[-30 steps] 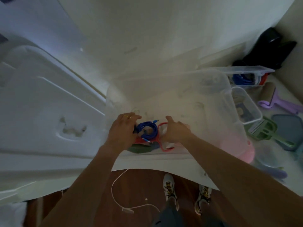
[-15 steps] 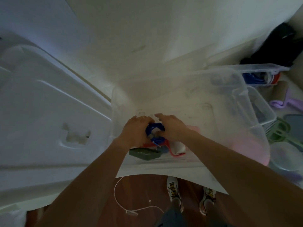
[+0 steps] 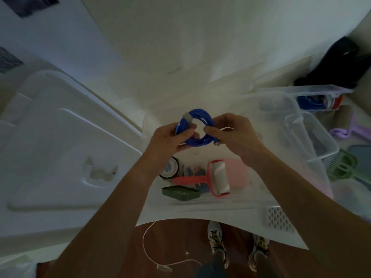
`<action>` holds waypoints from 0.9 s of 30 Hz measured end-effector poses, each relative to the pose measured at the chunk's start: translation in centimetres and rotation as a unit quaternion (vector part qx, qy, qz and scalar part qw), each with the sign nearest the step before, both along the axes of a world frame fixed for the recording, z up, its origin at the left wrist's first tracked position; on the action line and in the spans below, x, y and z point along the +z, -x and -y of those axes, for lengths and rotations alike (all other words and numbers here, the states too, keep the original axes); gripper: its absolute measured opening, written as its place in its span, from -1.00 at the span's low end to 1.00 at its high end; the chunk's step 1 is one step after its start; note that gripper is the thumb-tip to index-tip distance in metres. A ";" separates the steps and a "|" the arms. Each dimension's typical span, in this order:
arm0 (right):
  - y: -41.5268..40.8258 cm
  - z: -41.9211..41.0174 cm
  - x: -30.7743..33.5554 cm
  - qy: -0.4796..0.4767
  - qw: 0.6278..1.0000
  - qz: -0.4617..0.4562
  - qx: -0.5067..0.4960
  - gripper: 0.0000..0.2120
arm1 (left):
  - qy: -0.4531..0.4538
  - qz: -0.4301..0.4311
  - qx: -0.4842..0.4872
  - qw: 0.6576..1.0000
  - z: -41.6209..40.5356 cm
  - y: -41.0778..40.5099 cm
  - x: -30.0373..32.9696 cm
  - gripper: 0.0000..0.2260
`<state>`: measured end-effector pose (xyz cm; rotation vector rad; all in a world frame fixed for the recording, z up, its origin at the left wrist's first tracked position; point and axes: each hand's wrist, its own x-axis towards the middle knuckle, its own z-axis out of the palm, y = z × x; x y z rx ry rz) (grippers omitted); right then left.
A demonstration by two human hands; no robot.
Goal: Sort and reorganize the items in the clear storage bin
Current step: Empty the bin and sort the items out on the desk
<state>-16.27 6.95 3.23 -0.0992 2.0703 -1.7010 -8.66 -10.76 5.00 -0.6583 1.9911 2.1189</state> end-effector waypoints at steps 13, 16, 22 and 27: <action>-4.5 -6.9 3.5 0.339 0.902 0.258 -0.064 -0.67 | -0.282 0.047 0.004 0.958 -5.1 -0.9 4.5 -0.68; -5.9 -9.7 4.1 0.364 0.892 0.254 -0.088 -0.69 | -0.292 0.056 -0.006 0.955 -8.6 -1.4 4.7 -0.69; -8.3 -18.1 3.9 0.410 0.862 0.224 -0.197 -0.73 | -0.281 0.123 -0.037 0.951 -18.8 -1.8 4.7 -0.67; -8.6 -25.7 4.2 0.462 0.828 0.233 -0.215 -0.66 | -0.276 0.131 -0.022 0.952 -27.7 -0.4 4.2 -0.67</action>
